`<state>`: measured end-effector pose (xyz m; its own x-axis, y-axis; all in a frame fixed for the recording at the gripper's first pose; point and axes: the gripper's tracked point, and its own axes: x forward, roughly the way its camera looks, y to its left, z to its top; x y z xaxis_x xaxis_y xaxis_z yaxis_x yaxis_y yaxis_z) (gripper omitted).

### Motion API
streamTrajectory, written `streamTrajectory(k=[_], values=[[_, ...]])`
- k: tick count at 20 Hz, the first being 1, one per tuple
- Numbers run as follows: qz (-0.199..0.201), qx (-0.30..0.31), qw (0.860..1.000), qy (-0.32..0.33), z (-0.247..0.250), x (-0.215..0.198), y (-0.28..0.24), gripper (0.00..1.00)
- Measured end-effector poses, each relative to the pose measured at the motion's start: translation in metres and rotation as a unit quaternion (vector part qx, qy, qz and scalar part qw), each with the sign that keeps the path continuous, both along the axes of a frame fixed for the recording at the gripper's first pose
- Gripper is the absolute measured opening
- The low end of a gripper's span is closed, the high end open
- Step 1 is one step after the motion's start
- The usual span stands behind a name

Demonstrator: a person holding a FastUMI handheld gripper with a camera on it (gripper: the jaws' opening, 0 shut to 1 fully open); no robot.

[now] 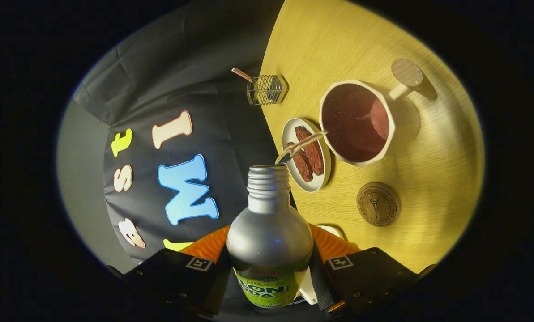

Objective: Take the bottle from table, then pour the juice into the cup, finally place the bottle on the coaster

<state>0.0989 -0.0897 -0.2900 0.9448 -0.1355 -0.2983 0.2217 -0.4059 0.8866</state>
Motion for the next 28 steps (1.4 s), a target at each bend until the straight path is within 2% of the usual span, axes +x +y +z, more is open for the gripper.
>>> streamTrajectory(k=[12,22,28], values=[[-0.020,0.026,0.999,-0.017,0.007,0.007,0.002,0.78],[-0.057,0.064,0.996,-0.034,0.017,0.004,-0.006,0.78],[-0.050,0.087,0.994,-0.050,0.022,0.010,-0.001,0.78]])
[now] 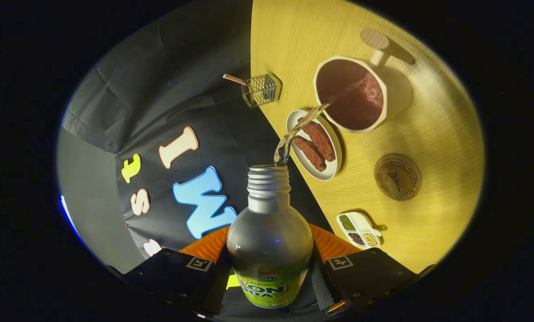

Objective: Take the bottle from table, then pour the juice into the cup, finally place the bottle on the coaster

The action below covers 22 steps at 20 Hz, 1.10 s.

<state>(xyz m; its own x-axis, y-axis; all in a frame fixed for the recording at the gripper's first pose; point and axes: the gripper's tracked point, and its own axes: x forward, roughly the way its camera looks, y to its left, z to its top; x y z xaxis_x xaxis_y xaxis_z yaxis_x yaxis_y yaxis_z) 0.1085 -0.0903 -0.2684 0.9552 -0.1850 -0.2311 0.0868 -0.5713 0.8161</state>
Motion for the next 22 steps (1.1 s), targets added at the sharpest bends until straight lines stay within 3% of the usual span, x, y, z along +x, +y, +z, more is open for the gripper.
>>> streamTrajectory(k=[8,22], values=[[-0.028,0.045,0.998,0.015,-0.012,-0.006,-0.008,0.78],[-0.031,0.077,0.996,0.037,-0.035,-0.003,-0.016,0.78]])
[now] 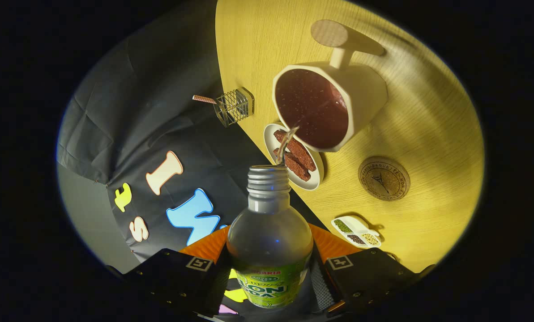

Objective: Take the bottle from table, then pour the juice into the cup, finally place the bottle on the coaster

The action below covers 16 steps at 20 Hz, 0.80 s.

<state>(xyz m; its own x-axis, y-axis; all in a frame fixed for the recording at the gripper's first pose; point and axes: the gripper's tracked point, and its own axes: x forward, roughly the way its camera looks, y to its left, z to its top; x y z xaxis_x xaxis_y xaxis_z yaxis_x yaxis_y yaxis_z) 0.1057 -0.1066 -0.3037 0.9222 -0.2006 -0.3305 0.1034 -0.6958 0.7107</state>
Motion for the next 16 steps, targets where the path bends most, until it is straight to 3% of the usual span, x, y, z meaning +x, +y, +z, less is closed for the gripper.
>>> streamTrajectory(k=[16], values=[[-0.018,0.014,1.000,0.018,-0.004,0.002,-0.012,0.78]])
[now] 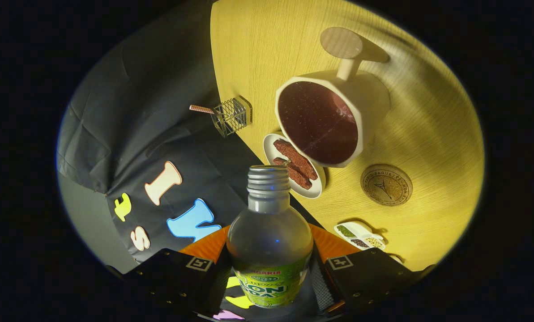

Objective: Take the bottle from table, then pour the juice into the cup, finally place the bottle on the coaster

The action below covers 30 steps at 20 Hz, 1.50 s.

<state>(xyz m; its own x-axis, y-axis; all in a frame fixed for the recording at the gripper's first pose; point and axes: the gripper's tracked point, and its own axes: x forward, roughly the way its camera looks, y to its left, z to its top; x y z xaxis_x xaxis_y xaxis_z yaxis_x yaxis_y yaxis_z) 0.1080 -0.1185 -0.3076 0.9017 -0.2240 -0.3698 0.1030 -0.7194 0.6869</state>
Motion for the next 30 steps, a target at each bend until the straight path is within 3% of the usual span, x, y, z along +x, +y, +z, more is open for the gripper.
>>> streamTrajectory(k=[30], values=[[0.010,-0.047,0.999,0.010,0.0044,-0.0065,-0.0006,0.78]])
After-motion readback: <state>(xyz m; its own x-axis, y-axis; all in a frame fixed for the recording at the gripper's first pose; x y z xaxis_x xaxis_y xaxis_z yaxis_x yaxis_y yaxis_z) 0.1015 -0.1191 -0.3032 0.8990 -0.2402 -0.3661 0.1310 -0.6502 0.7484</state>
